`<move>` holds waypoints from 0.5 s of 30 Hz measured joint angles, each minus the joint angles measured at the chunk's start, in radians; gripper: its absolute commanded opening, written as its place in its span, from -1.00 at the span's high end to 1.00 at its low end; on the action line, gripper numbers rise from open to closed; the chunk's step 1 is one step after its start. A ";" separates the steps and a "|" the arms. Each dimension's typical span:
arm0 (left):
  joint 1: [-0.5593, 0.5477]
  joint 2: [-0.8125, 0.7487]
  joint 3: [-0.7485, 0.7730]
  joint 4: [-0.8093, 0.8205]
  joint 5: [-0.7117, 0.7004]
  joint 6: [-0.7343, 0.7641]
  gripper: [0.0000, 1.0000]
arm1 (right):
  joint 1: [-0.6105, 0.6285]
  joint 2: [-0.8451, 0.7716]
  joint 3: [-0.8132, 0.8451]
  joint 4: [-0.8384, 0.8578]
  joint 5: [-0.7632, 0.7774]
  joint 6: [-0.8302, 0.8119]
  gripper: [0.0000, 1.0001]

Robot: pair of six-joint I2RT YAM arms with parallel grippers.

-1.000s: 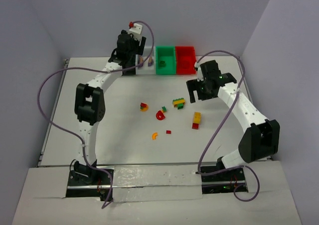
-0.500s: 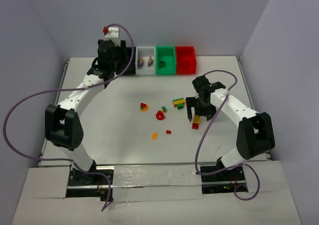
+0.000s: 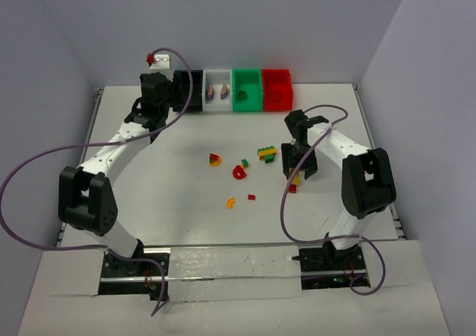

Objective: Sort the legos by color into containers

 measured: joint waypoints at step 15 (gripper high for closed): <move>0.058 -0.155 -0.130 -0.118 0.454 -0.007 -0.84 | -0.014 0.005 0.008 0.000 -0.149 -0.104 1.00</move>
